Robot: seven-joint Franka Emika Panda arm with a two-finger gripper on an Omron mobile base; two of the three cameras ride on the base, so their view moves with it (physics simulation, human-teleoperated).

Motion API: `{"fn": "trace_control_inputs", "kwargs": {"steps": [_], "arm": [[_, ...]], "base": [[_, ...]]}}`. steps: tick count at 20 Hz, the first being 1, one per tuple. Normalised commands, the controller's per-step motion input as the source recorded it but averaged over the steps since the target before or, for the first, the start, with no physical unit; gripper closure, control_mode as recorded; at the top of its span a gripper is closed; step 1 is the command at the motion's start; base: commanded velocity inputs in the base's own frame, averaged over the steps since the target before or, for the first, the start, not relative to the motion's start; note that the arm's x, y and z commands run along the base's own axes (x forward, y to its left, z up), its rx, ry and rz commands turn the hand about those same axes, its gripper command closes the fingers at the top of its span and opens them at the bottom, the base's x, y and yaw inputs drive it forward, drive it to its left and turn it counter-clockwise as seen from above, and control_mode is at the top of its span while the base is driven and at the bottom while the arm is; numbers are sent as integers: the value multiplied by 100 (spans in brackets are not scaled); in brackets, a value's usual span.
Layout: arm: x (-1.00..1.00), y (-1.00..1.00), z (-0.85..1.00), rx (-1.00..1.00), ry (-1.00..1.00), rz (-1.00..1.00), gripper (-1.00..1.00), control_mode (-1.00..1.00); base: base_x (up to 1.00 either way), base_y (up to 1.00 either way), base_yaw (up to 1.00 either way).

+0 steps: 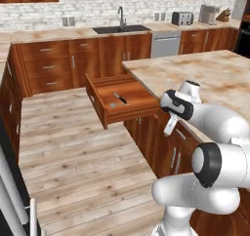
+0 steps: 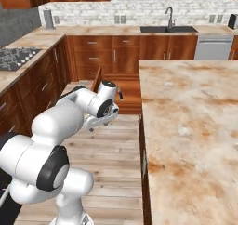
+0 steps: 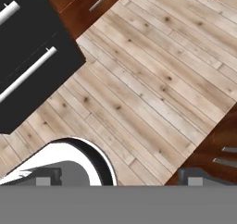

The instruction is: Pick up the metallic utensils from the counter and place them in the open drawer. Make sure not to pick up any wooden utensils.

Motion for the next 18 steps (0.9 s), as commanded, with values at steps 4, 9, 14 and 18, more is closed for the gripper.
{"fn": "trace_control_inputs", "kwargs": {"steps": [4,9,14,18], "arm": [[0,0,0,0,0,0,-100,100],[0,0,0,0,0,0,-100,100],[0,0,0,0,0,0,-100,100],[0,0,0,0,0,0,-100,100]], "base": [[-100,2,24],[-100,8,32],[-100,6,31],[-100,7,29]]}}
